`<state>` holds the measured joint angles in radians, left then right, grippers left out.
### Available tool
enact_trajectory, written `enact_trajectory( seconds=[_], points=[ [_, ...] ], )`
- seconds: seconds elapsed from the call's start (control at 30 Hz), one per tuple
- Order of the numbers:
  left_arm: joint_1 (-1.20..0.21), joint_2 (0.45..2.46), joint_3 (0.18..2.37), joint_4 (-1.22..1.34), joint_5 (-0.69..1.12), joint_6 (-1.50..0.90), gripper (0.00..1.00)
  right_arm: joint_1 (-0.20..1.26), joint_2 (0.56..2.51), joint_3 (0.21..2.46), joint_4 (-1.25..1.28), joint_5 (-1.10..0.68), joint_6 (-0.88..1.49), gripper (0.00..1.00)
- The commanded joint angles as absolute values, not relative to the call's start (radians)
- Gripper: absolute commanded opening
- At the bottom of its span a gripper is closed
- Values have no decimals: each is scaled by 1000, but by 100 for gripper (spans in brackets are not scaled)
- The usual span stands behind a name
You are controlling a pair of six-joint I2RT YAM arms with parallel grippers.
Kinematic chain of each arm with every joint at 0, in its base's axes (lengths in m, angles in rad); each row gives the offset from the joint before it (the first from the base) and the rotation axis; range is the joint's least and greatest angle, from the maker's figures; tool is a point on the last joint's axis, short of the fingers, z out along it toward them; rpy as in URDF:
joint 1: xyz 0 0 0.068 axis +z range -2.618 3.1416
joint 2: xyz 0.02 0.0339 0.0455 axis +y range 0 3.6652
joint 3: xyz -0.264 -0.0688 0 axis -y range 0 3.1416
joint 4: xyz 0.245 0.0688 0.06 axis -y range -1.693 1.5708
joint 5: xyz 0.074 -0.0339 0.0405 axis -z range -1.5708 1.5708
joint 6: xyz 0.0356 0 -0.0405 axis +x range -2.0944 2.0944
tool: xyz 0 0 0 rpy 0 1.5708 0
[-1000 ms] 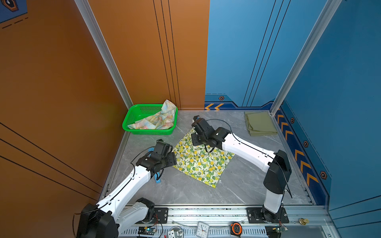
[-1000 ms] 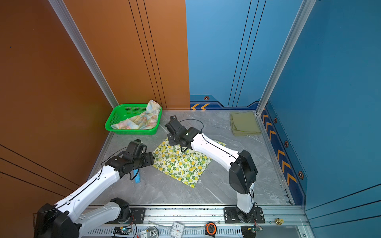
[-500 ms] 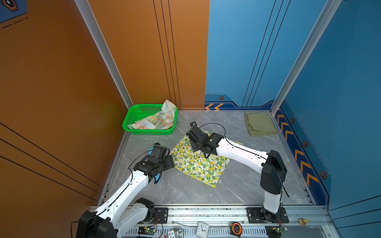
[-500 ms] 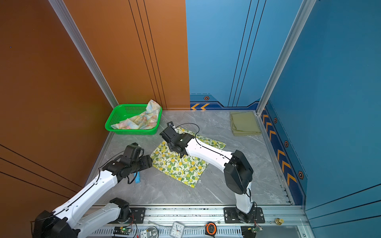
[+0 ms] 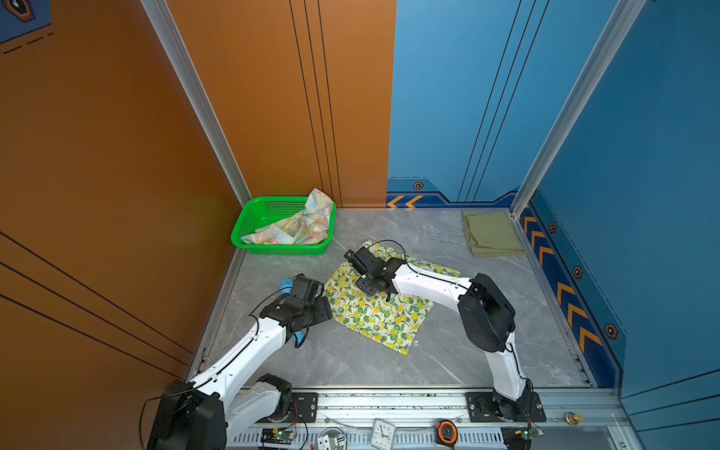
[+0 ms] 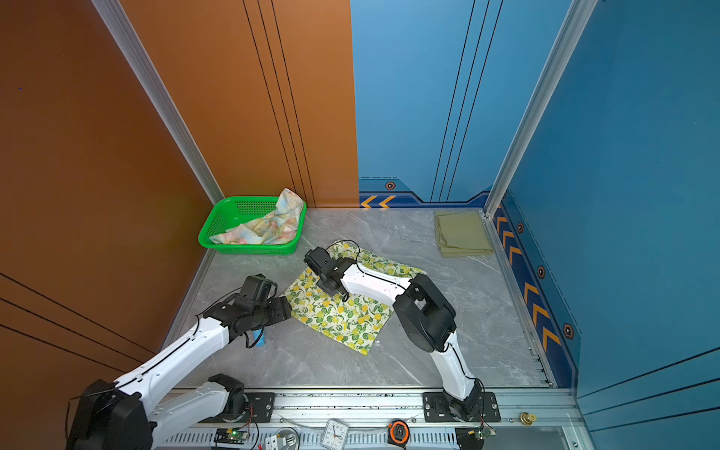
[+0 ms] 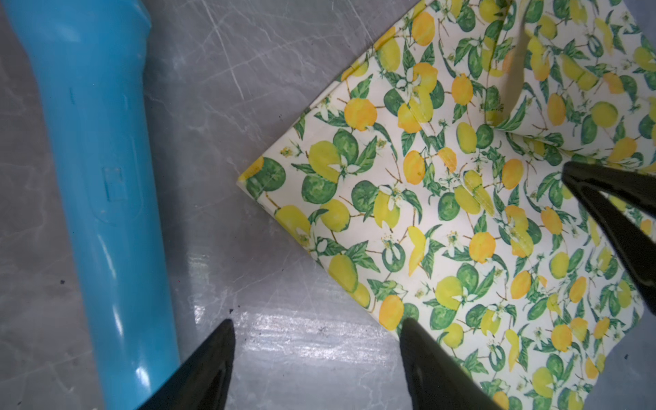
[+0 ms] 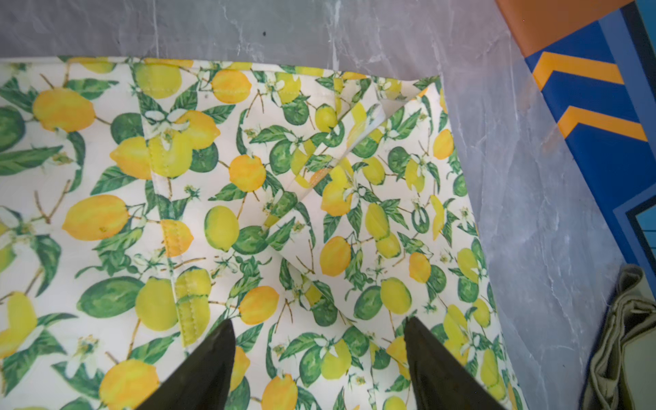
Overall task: Fold and stack skirts
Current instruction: Smooth out the skirt at the center of the table.
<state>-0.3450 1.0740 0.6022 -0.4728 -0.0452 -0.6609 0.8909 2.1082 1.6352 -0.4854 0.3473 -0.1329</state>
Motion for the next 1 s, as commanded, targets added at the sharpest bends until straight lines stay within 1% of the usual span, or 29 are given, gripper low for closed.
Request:
enact_trajectory(
  seconds=[0.0,0.27,0.4,0.47,0.53,0.67,0.77,0.87,0.93,0.97],
  points=[
    [-336,1102,594,-445,-24,-673,75,897,2140,1655,-439,329,-253,76],
    [-330,1165,598,-413,-20,-675,74,890,2206,1655,-373,379,-309,75],
    [-329,1193,600,-392,-18,-682,74,881,2237,1655,-322,408,-332,72],
    [-328,1215,603,-380,-16,-687,74,878,2248,1657,-305,415,-334,69],
    [-330,1242,610,-369,-15,-688,72,873,2253,1655,-291,414,-334,62],
    [-328,1292,618,-339,-21,-690,68,865,2249,1650,-267,409,-327,42],
    [-332,1329,624,-316,-38,-695,63,861,2243,1646,-249,406,-321,32],
    [-331,1369,630,-285,-48,-702,54,856,2232,1643,-236,400,-314,19],
    [-332,1393,635,-268,-53,-705,45,851,2222,1638,-230,392,-306,11],
    [-333,1405,639,-260,-55,-707,39,847,2215,1632,-225,386,-302,6]
  ],
)
